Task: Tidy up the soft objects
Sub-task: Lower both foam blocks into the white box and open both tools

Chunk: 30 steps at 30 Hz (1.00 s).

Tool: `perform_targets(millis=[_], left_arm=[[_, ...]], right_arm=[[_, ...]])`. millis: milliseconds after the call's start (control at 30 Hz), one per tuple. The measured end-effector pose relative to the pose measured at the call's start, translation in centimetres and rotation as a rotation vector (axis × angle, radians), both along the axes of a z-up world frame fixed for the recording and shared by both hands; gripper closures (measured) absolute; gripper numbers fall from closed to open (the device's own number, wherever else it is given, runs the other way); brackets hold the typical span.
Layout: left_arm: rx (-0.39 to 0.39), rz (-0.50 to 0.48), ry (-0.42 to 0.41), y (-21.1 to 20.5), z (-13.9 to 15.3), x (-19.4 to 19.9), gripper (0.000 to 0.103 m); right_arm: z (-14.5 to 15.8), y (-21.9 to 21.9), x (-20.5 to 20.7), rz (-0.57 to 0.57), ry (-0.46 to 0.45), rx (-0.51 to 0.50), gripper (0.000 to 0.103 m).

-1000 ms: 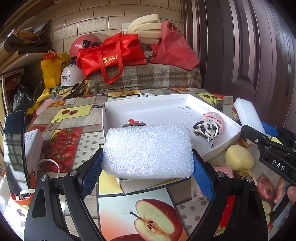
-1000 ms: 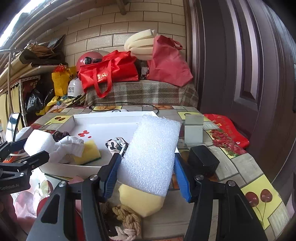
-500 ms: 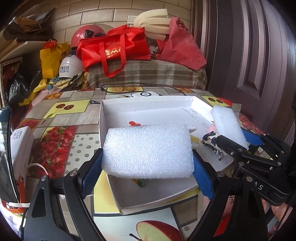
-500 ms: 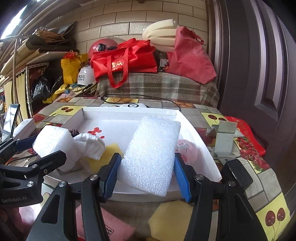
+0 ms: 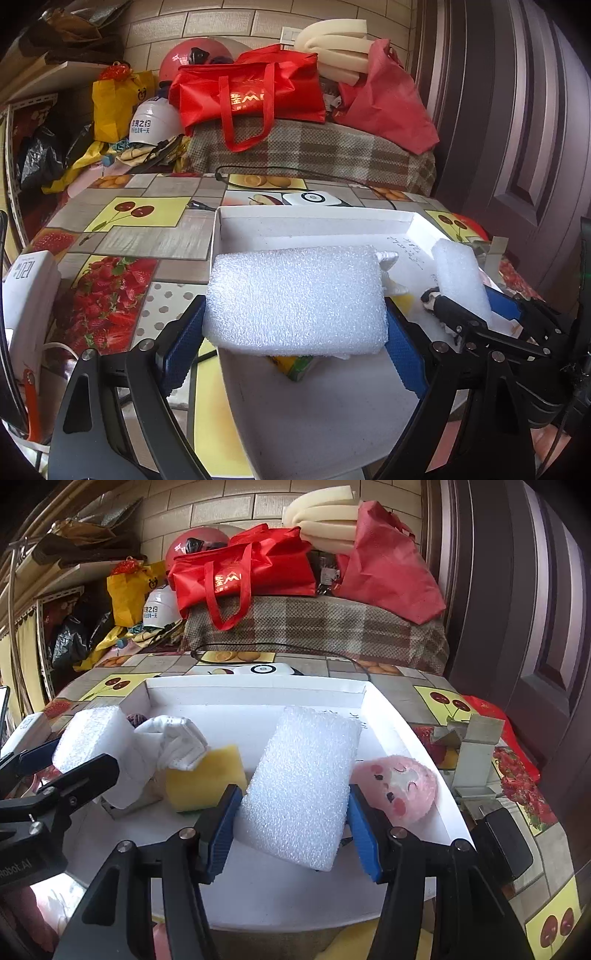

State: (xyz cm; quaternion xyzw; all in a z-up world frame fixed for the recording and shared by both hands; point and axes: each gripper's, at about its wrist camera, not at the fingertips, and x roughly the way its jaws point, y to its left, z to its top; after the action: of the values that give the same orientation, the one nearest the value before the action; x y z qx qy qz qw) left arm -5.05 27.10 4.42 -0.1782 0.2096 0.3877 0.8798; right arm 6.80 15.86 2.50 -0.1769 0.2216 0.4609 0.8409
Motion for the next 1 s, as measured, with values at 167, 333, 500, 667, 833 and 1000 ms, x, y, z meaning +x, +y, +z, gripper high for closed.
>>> perform_targets(millis=[167,333,500,667,833,1000], left_arm=[[-0.03,0.053,-0.012,1.5,-0.2,-0.2,0.013],[-0.03,0.06,-0.002,1.6,-0.3,-0.1,0.008],[-0.037,0.066,-0.018,1.8,-0.3,-0.4,0.0],[-0.001,0.074,-0.035,1.0,0.1,-0.8,0.0],[0.056,0.084,-0.052,0.0,0.6,-1.1,0.0],[0.045,0.072,-0.078,-0.3,0.6,-2.0,0.0]], right_arm=[[0.3,0.2,1.3,-0.071,0.019,0.034,0.046],[0.3,0.7,0.9,-0.036,0.009,0.023,0.043],[0.5,0.6,0.7,-0.043,-0.011,0.037,0.005],[0.8,0.0,0.5,-0.052,-0.031,0.064,0.0],[1.4,-1.0,-0.5,-0.062,-0.097,0.129,0.0],[2.1,-2.9,-0.7,-0.114,-0.131,0.232,0.0]])
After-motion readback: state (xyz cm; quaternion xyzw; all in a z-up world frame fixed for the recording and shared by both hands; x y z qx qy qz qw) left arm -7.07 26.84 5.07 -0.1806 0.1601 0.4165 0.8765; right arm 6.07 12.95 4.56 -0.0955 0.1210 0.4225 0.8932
